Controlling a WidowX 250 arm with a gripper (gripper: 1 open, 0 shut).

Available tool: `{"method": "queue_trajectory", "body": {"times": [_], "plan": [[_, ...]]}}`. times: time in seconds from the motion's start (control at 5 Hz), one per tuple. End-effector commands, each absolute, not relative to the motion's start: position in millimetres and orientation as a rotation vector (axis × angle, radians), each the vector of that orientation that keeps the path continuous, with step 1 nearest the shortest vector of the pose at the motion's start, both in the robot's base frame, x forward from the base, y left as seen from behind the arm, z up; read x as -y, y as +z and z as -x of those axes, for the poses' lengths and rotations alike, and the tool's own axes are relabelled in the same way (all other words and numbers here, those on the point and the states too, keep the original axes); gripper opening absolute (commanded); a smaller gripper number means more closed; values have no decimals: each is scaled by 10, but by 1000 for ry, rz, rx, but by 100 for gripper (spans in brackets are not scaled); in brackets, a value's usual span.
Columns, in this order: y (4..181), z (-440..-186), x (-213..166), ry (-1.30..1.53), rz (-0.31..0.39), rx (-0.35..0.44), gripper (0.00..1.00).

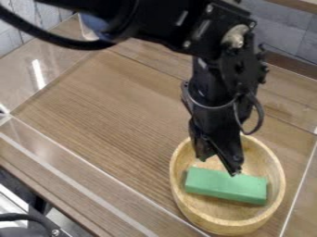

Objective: Move green object from inside the wooden bowl to the table next to it

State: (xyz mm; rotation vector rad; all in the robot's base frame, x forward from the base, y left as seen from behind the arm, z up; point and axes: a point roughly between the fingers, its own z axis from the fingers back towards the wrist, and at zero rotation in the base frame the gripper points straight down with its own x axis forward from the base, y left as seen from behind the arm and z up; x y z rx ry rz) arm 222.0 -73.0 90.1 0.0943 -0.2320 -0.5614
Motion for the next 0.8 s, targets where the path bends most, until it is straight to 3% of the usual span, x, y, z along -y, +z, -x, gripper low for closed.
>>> {"method": "queue_trajectory", "body": {"times": [0.0, 0.2, 0.6], "plan": [[981, -2202, 798, -579, -73, 286, 100], [863, -2086, 826, -632, -54, 280, 100], [754, -2179, 783, -645, -22, 263, 100]]}}
